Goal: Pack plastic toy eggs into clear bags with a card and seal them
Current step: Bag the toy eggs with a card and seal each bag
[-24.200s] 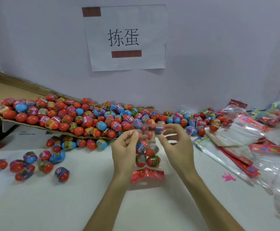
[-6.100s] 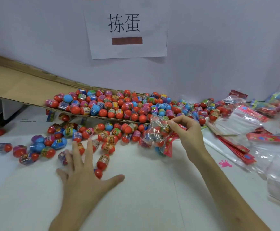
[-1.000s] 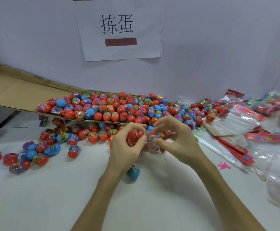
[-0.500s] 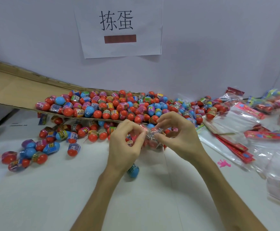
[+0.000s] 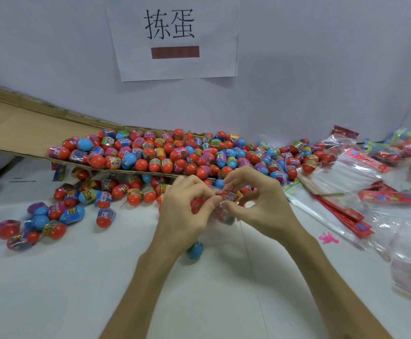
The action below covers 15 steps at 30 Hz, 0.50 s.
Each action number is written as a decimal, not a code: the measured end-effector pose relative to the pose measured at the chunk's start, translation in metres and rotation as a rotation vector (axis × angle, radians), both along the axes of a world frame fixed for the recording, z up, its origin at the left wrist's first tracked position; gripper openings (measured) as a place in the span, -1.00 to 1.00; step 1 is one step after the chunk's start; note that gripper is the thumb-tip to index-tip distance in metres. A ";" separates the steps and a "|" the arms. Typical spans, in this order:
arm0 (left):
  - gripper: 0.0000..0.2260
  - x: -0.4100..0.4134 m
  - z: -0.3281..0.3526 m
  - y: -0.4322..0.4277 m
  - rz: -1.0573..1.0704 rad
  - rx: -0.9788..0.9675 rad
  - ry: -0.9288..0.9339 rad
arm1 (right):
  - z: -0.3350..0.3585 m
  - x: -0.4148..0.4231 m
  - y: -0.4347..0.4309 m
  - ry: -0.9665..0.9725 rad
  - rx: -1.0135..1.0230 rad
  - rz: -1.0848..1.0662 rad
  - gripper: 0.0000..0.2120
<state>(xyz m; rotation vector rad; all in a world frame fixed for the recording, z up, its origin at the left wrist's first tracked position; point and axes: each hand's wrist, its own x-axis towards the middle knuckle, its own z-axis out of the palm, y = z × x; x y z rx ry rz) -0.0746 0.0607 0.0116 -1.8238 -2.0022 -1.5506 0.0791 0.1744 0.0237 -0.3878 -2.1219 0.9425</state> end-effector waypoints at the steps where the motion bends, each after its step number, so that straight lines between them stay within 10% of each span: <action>1: -0.89 0.000 0.000 0.000 -0.016 -0.003 -0.037 | 0.000 0.000 0.001 0.003 -0.017 -0.004 -0.64; 10: -0.89 0.001 -0.002 0.002 -0.052 -0.040 -0.299 | -0.002 0.001 0.004 -0.002 -0.092 -0.015 -0.65; 15: -0.89 0.001 -0.005 0.002 0.045 0.024 -0.119 | -0.002 0.000 0.004 -0.020 -0.116 0.006 -0.67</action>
